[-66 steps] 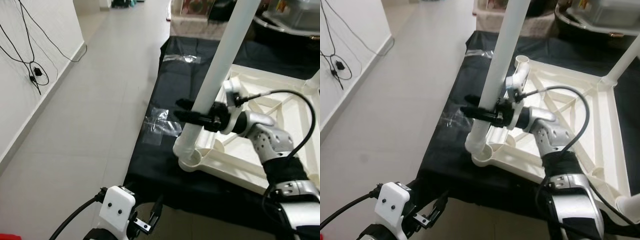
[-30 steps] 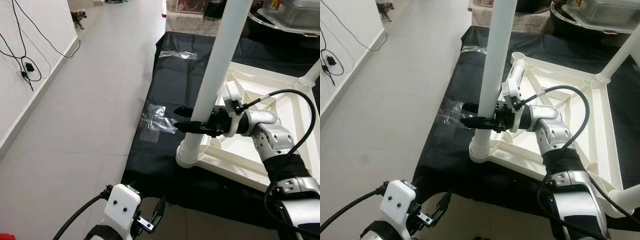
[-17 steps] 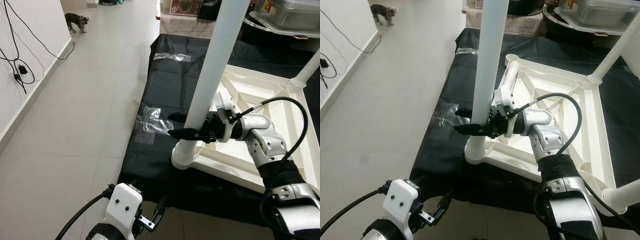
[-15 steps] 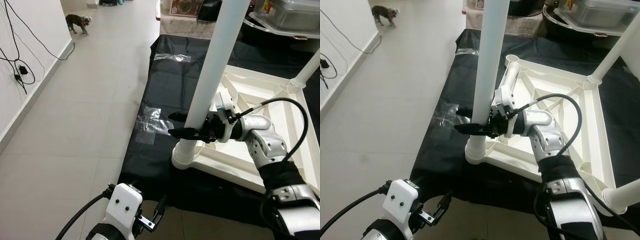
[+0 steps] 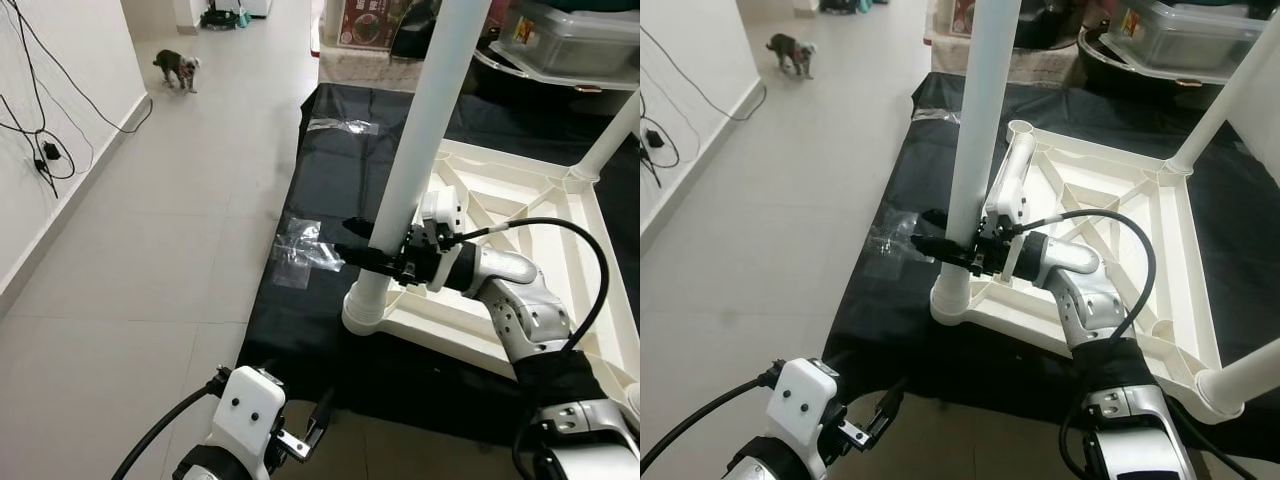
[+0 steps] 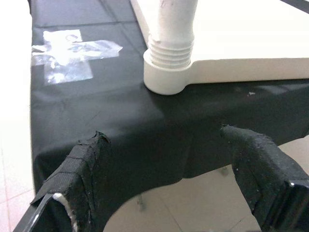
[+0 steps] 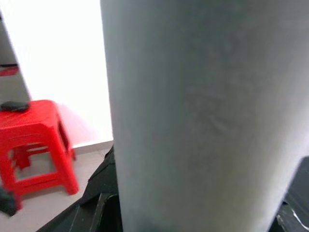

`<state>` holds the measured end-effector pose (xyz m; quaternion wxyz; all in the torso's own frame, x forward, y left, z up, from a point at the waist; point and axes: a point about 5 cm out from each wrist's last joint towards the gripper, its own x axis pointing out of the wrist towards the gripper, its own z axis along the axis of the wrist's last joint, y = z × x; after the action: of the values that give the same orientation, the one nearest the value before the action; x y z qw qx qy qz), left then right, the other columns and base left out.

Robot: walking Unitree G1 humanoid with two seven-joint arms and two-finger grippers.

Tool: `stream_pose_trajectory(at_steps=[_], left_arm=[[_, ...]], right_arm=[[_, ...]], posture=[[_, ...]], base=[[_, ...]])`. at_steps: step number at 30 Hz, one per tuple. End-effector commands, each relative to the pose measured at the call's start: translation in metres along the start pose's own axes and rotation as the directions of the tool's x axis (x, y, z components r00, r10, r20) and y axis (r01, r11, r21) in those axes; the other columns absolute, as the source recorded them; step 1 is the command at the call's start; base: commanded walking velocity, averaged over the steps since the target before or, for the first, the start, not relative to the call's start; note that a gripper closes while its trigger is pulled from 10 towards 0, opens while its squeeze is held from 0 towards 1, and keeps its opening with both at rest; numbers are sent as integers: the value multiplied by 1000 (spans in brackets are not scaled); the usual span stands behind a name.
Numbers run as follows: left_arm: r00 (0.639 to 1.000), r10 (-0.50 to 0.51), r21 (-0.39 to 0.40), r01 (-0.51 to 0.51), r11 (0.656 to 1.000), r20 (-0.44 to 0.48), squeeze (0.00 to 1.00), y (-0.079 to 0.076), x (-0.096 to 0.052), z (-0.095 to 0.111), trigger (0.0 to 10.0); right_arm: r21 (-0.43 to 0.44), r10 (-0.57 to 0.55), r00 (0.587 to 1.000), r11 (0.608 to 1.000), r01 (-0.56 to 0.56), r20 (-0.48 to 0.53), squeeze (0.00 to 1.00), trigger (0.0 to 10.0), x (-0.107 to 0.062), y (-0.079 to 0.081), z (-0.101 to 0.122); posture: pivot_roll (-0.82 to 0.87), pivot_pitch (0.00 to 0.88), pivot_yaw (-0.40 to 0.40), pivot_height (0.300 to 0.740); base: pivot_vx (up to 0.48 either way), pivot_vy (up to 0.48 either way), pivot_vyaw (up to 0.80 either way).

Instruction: Building children table

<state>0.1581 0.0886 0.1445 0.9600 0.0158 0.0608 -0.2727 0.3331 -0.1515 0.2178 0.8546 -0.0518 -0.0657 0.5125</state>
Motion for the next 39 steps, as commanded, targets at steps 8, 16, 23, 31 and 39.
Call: stream_pose_trajectory(at_steps=[8,16,23,31,39], left_arm=[[1000,-14,5,14,1000,-21,0,1,0,-4,10000],[1000,-19,4,19,1000,-19,0,2,1,-5,10000],[1000,-16,3,16,1000,-21,0,3,1,-5,10000],[999,-21,4,22,1000,-25,0,3,1,-5,10000],[999,-27,1,27,1000,-27,0,3,1,-6,10000]], right_arm=[[46,-558,811,818,573,-174,0,10000,-7,-6,-35],[-40,-937,294,306,951,-187,0,10000,-9,21,-37],[-12,-947,-64,-63,998,-316,0,10000,27,42,-42],[8,-928,-98,-109,994,-359,0,10000,51,60,-33],[0,-932,-93,-100,995,-352,0,10000,49,59,-32]], posture=[[113,162,-73,740],[116,166,-68,740],[124,169,-65,740],[131,174,-66,740],[126,174,-64,740]], base=[[0,0,0],[0,0,0],[0,0,0],[0,0,0],[0,0,0]])
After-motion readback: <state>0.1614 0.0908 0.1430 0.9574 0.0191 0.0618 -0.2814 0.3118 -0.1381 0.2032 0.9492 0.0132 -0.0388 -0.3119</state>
